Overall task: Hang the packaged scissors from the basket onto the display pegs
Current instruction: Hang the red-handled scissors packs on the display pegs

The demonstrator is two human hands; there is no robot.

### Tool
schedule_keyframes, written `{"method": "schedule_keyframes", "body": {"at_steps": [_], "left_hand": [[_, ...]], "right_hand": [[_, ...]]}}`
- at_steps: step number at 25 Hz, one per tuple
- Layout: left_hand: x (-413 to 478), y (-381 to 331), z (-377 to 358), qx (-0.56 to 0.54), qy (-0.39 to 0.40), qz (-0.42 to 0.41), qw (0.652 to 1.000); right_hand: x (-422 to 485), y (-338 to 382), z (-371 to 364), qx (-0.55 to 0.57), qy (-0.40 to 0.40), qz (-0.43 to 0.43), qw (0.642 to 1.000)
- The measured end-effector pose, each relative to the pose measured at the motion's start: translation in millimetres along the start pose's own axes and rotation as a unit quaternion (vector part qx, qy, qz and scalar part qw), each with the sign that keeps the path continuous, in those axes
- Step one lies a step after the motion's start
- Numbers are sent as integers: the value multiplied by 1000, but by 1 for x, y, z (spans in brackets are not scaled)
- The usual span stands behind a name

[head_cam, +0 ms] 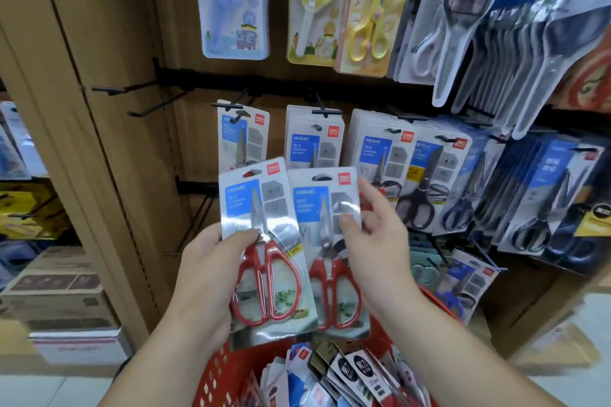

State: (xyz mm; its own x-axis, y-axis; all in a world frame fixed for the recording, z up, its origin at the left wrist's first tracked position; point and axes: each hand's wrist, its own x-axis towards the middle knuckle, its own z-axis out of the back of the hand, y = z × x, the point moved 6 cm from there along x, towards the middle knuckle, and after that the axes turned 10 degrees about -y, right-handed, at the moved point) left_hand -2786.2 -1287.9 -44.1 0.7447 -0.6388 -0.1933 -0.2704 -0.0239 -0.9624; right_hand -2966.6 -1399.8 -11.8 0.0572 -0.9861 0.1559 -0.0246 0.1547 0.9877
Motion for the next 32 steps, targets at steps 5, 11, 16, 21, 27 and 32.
{"method": "schedule_keyframes", "body": {"at_steps": [5,11,16,21,27,32], "left_hand": [[-7,27,-16,90,55,-10,994],[-13,43,-19,119,43,-7,992],[-8,35,-18,54,20,-15,998],[-10,24,-25,12,9,-13,1000],[-5,22,-29,7,-1,-5,1000],[-1,20,-26,2,-16,-8,1000]], "right_hand": [[-25,-19,-2,3,30,-39,999],[-35,-29,-7,5,73,-72,995],[25,-13,26,-69,-50,2,996],[98,2,65,-173,-172,46,969],[107,-2,64,-83,-170,48,981],[81,13,86,-31,-192,67,978]]}}
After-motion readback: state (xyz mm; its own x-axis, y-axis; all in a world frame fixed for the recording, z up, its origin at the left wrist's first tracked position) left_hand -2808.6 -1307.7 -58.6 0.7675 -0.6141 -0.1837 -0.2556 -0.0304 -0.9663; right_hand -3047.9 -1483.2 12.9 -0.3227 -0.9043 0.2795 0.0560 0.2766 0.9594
